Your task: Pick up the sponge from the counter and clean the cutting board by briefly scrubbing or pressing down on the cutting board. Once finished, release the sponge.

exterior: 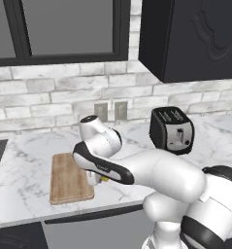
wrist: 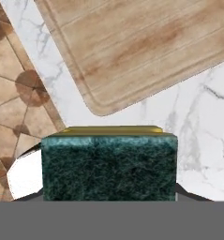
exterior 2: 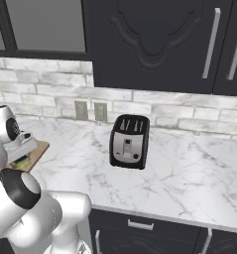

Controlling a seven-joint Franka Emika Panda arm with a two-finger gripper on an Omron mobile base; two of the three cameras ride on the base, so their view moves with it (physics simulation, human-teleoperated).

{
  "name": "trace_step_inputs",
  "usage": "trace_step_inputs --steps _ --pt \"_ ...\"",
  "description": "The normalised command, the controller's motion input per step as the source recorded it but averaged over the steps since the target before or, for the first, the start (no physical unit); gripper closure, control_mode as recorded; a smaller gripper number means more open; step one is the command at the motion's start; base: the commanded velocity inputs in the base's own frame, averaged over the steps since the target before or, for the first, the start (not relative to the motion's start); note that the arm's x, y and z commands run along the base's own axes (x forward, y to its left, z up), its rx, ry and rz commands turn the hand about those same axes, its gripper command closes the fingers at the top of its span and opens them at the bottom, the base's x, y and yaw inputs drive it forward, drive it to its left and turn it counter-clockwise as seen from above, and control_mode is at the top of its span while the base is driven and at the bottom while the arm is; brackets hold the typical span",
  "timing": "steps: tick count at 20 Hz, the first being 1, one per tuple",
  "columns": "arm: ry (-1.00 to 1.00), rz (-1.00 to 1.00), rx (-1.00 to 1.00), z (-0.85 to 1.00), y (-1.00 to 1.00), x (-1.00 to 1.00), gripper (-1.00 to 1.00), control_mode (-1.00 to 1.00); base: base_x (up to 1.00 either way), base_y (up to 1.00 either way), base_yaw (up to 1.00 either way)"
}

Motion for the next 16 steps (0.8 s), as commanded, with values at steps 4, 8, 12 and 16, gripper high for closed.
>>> trace_step_inputs --steps 4,8,12,16 --pt "0.01 0.18 0.00 -0.27 0.31 -0.03 1.00 -1.00 0.00 0.00 0.00" --pt "0.01 0.19 0.00 -0.31 0.26 -0.01 1.00 -1.00 0.00 0.00 0.00" --pt "0.00 0.18 0.01 -0.34 0.19 0.00 1.00 -1.00 0.00 0.00 0.00" --pt "0.01 0.17 0.02 -0.34 0.09 0.00 1.00 -1.00 0.00 0.00 0.00"
